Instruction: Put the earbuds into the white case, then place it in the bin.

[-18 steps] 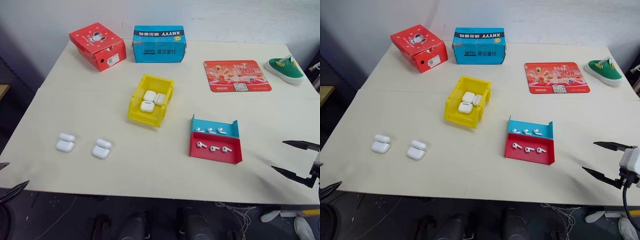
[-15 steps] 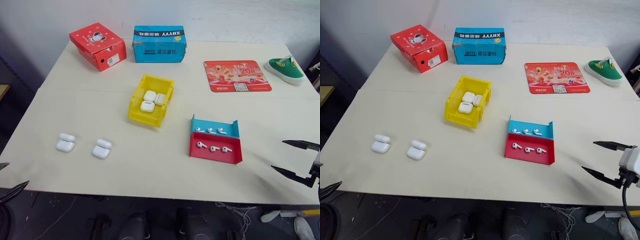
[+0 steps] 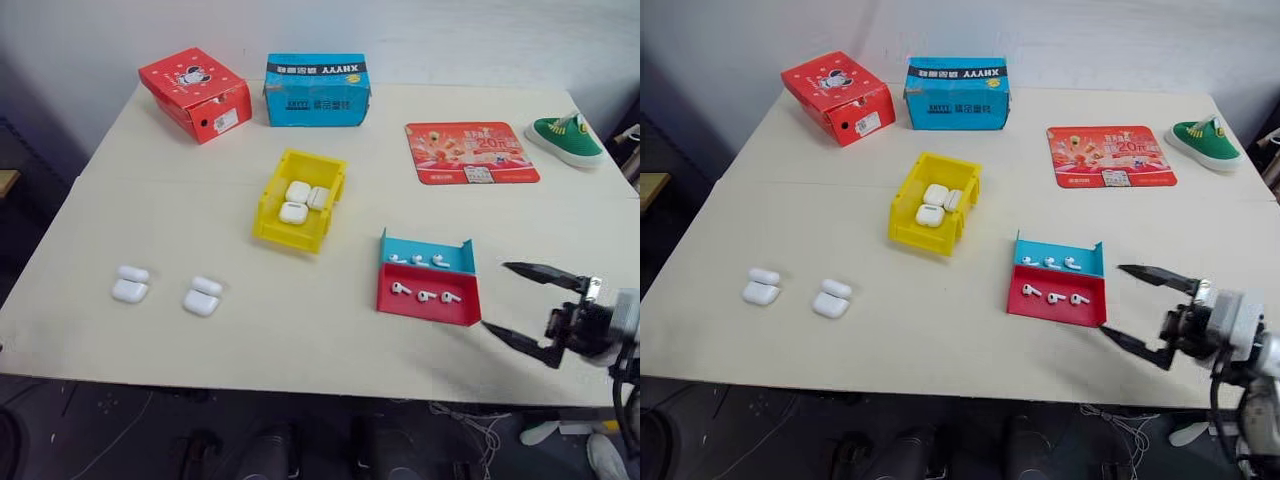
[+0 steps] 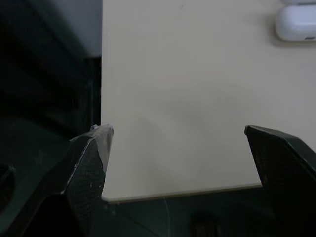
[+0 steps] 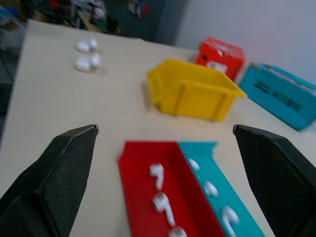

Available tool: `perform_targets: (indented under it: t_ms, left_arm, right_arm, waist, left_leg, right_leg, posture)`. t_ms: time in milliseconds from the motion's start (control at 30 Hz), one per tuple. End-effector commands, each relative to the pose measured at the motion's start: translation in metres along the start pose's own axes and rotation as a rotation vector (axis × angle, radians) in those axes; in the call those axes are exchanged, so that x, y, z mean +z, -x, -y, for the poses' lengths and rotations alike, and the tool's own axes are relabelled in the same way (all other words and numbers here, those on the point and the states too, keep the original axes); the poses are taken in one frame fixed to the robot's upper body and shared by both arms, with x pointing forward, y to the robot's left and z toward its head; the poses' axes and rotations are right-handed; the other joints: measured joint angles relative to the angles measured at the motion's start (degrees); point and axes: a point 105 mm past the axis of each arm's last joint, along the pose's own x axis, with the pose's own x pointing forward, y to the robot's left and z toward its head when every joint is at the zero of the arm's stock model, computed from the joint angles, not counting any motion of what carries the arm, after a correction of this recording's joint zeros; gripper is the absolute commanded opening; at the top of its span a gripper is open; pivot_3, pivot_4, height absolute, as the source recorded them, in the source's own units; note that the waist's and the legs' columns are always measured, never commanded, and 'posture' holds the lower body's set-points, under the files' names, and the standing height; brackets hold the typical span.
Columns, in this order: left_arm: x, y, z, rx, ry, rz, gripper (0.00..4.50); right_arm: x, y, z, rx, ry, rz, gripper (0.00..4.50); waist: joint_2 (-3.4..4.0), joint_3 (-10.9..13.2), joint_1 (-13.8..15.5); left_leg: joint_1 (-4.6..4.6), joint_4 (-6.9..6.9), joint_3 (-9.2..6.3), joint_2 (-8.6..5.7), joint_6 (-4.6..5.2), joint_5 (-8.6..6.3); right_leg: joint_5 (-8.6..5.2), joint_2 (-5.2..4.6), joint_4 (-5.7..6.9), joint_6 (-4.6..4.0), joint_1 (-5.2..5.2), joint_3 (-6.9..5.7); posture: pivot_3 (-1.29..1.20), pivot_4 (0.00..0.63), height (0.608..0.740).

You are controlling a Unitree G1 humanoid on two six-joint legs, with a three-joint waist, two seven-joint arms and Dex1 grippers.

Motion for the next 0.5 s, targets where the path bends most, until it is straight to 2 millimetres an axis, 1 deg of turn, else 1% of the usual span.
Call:
perform_targets:
  t_ms: [33,67,100,167,233,300,433,500]
  left_arm:
    - [0.003,0.004,-0.001,0.004,0.083,-0.088,4.5]
    - [0.009,0.003,0.003,-0.019,0.113,-0.102,4.5]
    - [0.017,0.001,0.013,-0.078,0.136,-0.112,4.5]
    - [0.036,-0.002,0.035,-0.176,0.104,-0.128,4.5]
    - [0.051,-0.007,0.044,-0.177,0.09,-0.131,4.5]
    - [0.06,-0.013,0.053,-0.154,0.087,-0.21,4.5]
    - [0.083,-0.025,0.084,-0.197,0.048,-0.336,4.5]
    - [0.089,-0.031,0.094,-0.205,0.045,-0.392,4.5]
  right_arm:
    - [0.013,-0.008,-0.015,0.091,0.08,0.11,4.47]
    - [0.013,-0.009,-0.016,0.101,0.085,0.114,4.47]
    - [0.012,-0.009,-0.016,0.105,0.089,0.119,4.47]
    - [0.007,-0.01,-0.014,0.101,0.094,0.117,4.47]
    - [0.004,-0.009,-0.011,0.097,0.098,0.113,4.47]
    - [0.002,-0.009,-0.011,0.098,0.087,0.11,4.47]
    - [-0.007,-0.008,-0.015,0.114,0.01,0.093,4.47]
    - [-0.01,-0.008,-0.016,0.108,0.007,0.092,4.47]
  waist:
    - [-0.15,-0.09,0.18]
    - [-0.2,-0.12,0.26]
    - [-0.26,-0.15,0.36]
    - [-0.5,-0.24,0.47]
    - [-0.6,-0.3,0.52]
    - [-0.63,-0.32,0.39]
    - [-0.54,-0.28,0.03]
    - [-0.46,-0.24,-0.02]
  left_leg:
    - [0.01,0.0,0.0,-0.01,0.0,0.0]
    - [0.01,0.02,-0.01,-0.03,0.01,-0.01]
    - [0.0,0.02,-0.01,-0.03,0.01,-0.01]
    - [-0.01,0.02,-0.03,-0.05,0.01,-0.01]
    - [0.0,0.02,-0.06,-0.05,0.0,-0.01]
    - [0.0,0.02,-0.07,-0.05,-0.02,0.0]
    - [0.01,-0.11,-0.07,-0.05,-0.09,0.03]
    - [-0.01,-0.11,-0.07,-0.06,-0.1,0.04]
  right_leg:
    - [0.0,0.0,0.0,0.0,0.01,0.0]
    - [0.0,-0.02,0.01,0.0,0.02,0.0]
    - [0.0,-0.02,0.01,0.0,0.02,0.01]
    - [0.0,-0.05,0.01,0.0,0.01,0.02]
    - [-0.01,-0.05,0.01,-0.02,0.01,0.04]
    - [-0.02,-0.05,-0.03,-0.04,0.02,0.05]
    - [-0.04,-0.04,0.06,-0.09,-0.04,0.05]
    - [-0.05,-0.02,0.13,-0.09,-0.04,0.04]
  posture:
    - [0.0,0.15,0.74]
    - [0.0,0.15,0.74]
    - [0.0,0.15,0.74]
    - [0.0,0.15,0.74]
    - [0.0,0.15,0.74]
    - [0.0,0.15,0.74]
    - [0.0,0.15,0.74]
    - [0.0,0.15,0.74]
